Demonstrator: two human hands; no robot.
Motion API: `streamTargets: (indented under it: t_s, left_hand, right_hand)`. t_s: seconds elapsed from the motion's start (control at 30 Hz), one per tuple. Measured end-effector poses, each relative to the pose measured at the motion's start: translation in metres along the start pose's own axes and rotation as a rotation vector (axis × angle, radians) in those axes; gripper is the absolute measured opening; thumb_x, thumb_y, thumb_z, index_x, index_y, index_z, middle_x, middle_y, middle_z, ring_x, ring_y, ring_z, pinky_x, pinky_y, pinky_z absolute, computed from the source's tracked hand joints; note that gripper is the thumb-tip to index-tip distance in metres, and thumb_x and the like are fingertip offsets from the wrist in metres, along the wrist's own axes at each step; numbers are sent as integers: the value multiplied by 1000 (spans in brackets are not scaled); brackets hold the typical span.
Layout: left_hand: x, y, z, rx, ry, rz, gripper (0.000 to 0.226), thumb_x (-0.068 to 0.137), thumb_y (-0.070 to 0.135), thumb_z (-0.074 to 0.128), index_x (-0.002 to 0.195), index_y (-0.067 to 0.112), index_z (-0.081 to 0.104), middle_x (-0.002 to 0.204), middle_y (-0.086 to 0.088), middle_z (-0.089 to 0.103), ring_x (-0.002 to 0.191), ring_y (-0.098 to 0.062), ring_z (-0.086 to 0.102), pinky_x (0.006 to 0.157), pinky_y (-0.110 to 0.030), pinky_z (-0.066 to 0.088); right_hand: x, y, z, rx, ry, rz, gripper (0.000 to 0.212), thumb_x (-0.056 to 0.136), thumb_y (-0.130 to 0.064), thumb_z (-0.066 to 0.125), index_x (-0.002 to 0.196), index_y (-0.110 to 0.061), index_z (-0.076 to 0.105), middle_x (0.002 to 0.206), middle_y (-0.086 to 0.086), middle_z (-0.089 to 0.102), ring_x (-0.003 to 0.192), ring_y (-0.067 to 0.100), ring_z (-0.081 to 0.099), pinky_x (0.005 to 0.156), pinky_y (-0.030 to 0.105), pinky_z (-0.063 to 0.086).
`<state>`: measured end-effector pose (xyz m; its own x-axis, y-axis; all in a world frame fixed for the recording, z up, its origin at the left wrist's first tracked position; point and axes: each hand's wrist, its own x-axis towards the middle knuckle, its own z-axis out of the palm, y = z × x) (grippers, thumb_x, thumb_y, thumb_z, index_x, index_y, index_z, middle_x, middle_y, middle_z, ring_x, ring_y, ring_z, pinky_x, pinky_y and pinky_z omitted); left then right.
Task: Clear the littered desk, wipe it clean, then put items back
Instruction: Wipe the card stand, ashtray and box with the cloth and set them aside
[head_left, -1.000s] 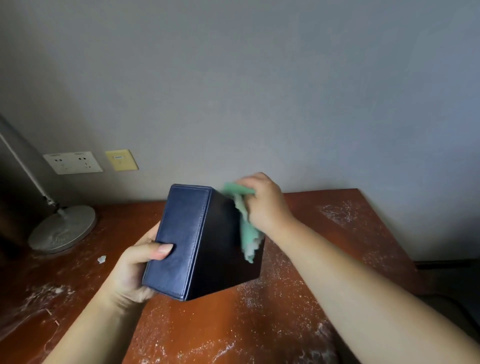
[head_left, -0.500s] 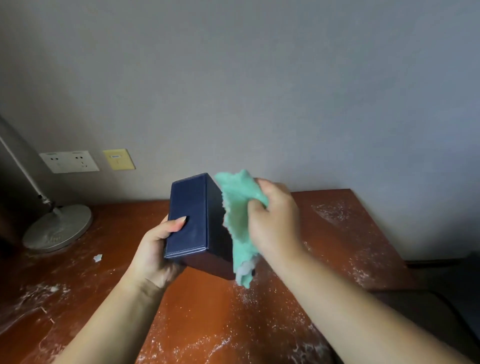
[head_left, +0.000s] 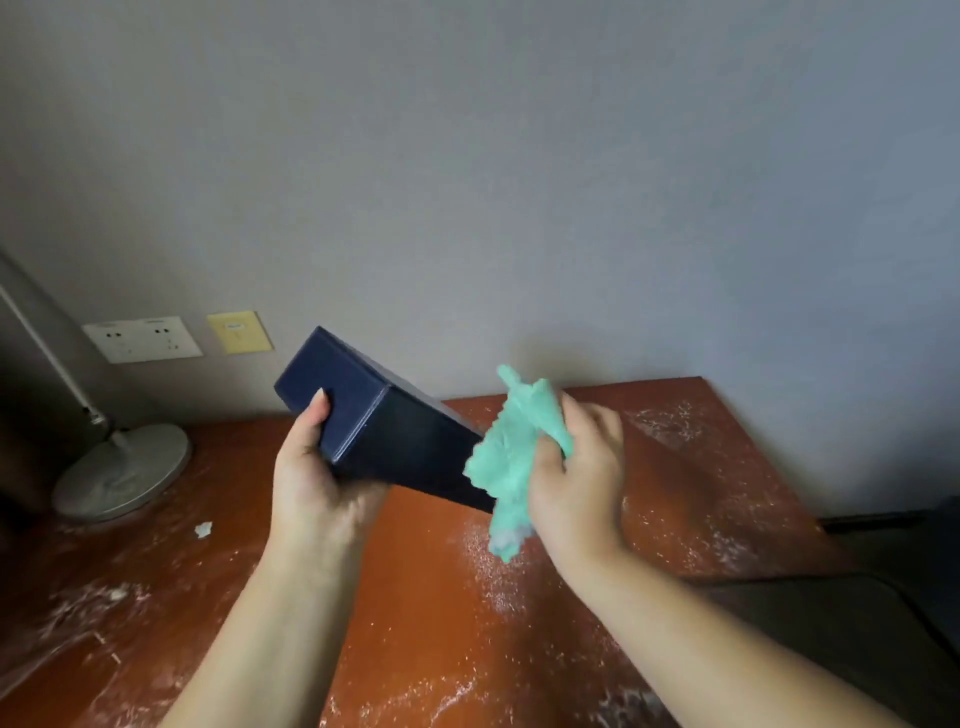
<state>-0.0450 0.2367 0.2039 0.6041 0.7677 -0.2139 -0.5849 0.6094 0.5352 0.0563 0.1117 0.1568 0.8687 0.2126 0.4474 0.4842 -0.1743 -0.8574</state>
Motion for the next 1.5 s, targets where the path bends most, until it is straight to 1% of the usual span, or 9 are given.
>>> streamTargets:
  t_s: [0.2, 0.3, 0.57, 0.7, 0.8, 0.93, 1.23, 1.4, 1.5]
  left_hand:
    - [-13, -21, 11, -16, -30, -119, 25, 87, 29, 53, 99, 9, 61, 82, -8, 69, 75, -20, 68, 72, -35, 58]
    - [-15, -7, 6, -164, 64, -100, 28, 85, 33, 59, 108, 16, 57, 103, -10, 67, 98, -26, 64, 89, -51, 48]
    - [-13, 23, -31, -252, -211, -110, 38, 64, 27, 82, 91, 19, 56, 76, 3, 62, 72, -10, 63, 78, -28, 52]
    - [-10, 11, -41, -63, -363, -167, 46, 94, 35, 30, 94, 5, 64, 97, -8, 64, 98, -14, 59, 94, -30, 39]
    - [-19, 2, -18, -276, -209, -168, 16, 47, 19, 67, 47, 12, 52, 51, 4, 50, 44, -12, 57, 44, -25, 49]
    - [-21, -4, -9, -316, 38, -39, 22, 46, 24, 66, 50, 17, 45, 47, 7, 46, 38, -8, 53, 34, -21, 44]
    - [1, 4, -15, -271, 36, 16, 19, 75, 35, 56, 83, 24, 43, 56, 4, 54, 53, -9, 61, 47, -27, 52]
    - [9, 16, -11, -97, 98, 123, 16, 86, 38, 55, 96, 25, 54, 78, 4, 64, 80, -11, 62, 88, -30, 48]
    - [11, 0, 2, 182, -3, 133, 10, 89, 26, 52, 94, 20, 58, 71, 3, 69, 61, -11, 66, 62, -24, 53]
  right_hand:
    - [-27, -27, 33, 108, 15, -510, 40, 83, -7, 43, 118, -16, 59, 107, -3, 45, 94, 10, 58, 86, 19, 47]
    - [-13, 6, 16, -4, -153, -165, 46, 84, -5, 47, 124, -26, 57, 107, -26, 35, 95, -21, 34, 84, -4, 27]
    - [39, 81, -28, 385, -67, 1016, 37, 90, 12, 40, 112, -7, 63, 78, 9, 64, 63, 25, 61, 53, 27, 47]
    - [59, 44, -35, 649, -252, 947, 20, 92, 2, 49, 102, -7, 63, 57, 7, 65, 44, 17, 61, 45, 21, 48]
    - [58, 27, -36, 756, -381, 929, 27, 84, -30, 65, 97, -6, 69, 71, 8, 70, 61, 21, 65, 58, 25, 53]
    - [53, 29, -30, 730, -250, 970, 15, 86, 5, 58, 85, -7, 68, 56, 6, 67, 43, 16, 61, 43, 19, 49]
    - [33, 38, -39, 584, -450, 1021, 33, 90, 8, 48, 114, -12, 59, 105, 14, 65, 95, 31, 63, 73, 40, 52]
    - [33, 17, -63, 735, -474, 1042, 27, 88, 2, 47, 104, -13, 62, 88, 12, 72, 77, 29, 69, 63, 40, 52]
    - [52, -10, -59, 654, -282, 761, 24, 87, 4, 50, 85, -14, 64, 81, 9, 72, 72, 24, 68, 68, 37, 54]
